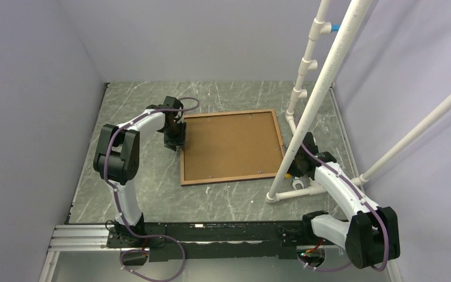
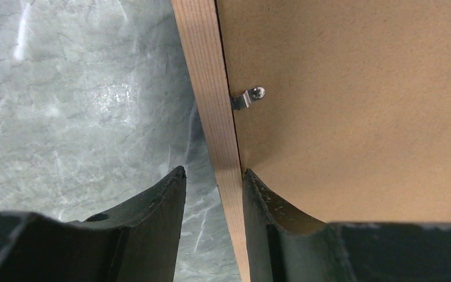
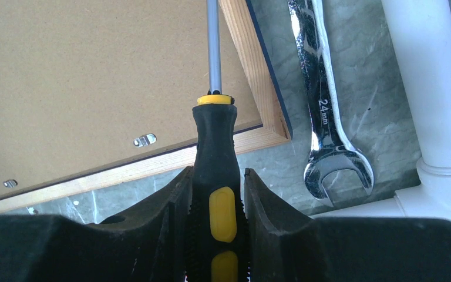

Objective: Take the photo out of the frame

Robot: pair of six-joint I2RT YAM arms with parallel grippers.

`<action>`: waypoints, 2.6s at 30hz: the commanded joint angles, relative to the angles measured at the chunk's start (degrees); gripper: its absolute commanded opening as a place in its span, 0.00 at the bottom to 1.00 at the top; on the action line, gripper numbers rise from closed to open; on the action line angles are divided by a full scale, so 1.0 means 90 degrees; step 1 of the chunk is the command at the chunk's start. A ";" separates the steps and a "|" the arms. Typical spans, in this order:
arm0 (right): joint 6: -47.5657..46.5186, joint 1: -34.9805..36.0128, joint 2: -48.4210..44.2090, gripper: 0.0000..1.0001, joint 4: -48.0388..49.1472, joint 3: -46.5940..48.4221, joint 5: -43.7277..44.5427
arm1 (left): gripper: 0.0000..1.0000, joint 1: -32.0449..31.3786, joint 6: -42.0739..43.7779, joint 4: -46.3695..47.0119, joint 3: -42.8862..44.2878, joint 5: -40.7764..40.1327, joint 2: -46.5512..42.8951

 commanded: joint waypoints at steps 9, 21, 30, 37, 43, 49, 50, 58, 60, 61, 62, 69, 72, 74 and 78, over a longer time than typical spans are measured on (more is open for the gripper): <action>0.0155 -0.0093 -0.0182 0.00 -0.0211 0.0092 0.0170 | 0.34 -0.0195 -0.0201 -0.0135 0.0334 -0.0479 0.0359; 0.0005 -0.0405 0.0126 0.00 -0.0087 0.0000 -0.0526 | 0.00 -0.0216 -0.0208 -0.0351 0.0499 -0.0553 0.0565; -0.0100 -0.0810 0.0124 0.00 -0.0073 0.0153 -0.1429 | 0.00 -0.0216 -0.0299 -0.0506 0.0647 -0.0552 0.0526; -0.0499 -0.0947 0.0162 0.00 -0.0883 0.0648 -0.1500 | 0.00 -0.0216 -0.0358 -0.0573 0.0690 -0.0552 0.0575; -0.0659 -0.0955 0.0476 0.00 -0.1367 0.1047 -0.1626 | 0.00 -0.0215 -0.0367 -0.0580 0.0711 -0.0552 0.0557; -0.0612 -0.0947 0.0582 0.00 -0.1412 0.1154 -0.1696 | 0.00 -0.0216 -0.0405 -0.0590 0.0710 -0.0553 0.0531; -0.0601 -0.0948 0.0619 0.00 -0.1399 0.1127 -0.1717 | 0.00 -0.0216 -0.0423 -0.0597 0.0710 -0.0552 0.0539; -0.0472 -0.0948 0.0548 0.00 -0.1346 0.0851 -0.1353 | 0.00 -0.0216 -0.0513 -0.0690 0.0767 -0.0552 0.0704; -0.0462 -0.0954 0.0571 0.00 -0.1244 0.0813 -0.1309 | 0.00 -0.0214 -0.0513 -0.0721 0.0794 -0.0752 0.0737; -0.0449 -0.0950 0.0638 0.00 -0.1210 0.0814 -0.1294 | 0.00 -0.0215 -0.0516 -0.0736 0.0798 -0.0781 0.0744; -0.0444 -0.0955 0.0736 0.00 -0.1196 0.0814 -0.1333 | 0.00 -0.0216 -0.0501 -0.0744 0.0812 -0.0789 0.0757; -0.0453 -0.0954 0.1000 0.00 -0.0913 0.0626 -0.1355 | 0.00 -0.0213 -0.0434 -0.0809 0.0876 -0.0821 0.0804; -0.0601 -0.0948 0.1156 0.00 -0.0655 0.0700 -0.1360 | 0.00 -0.0216 -0.0406 -0.0755 0.0891 -0.0638 0.0822; -0.0649 -0.0952 0.1307 0.00 -0.0572 0.0765 -0.1400 | 0.00 -0.0216 -0.0352 -0.0743 0.0901 -0.0631 0.0834; -0.0776 -0.0941 0.1494 0.00 -0.0423 0.0834 -0.1520 | 0.00 -0.0211 -0.0256 -0.0688 0.0864 -0.0631 0.0790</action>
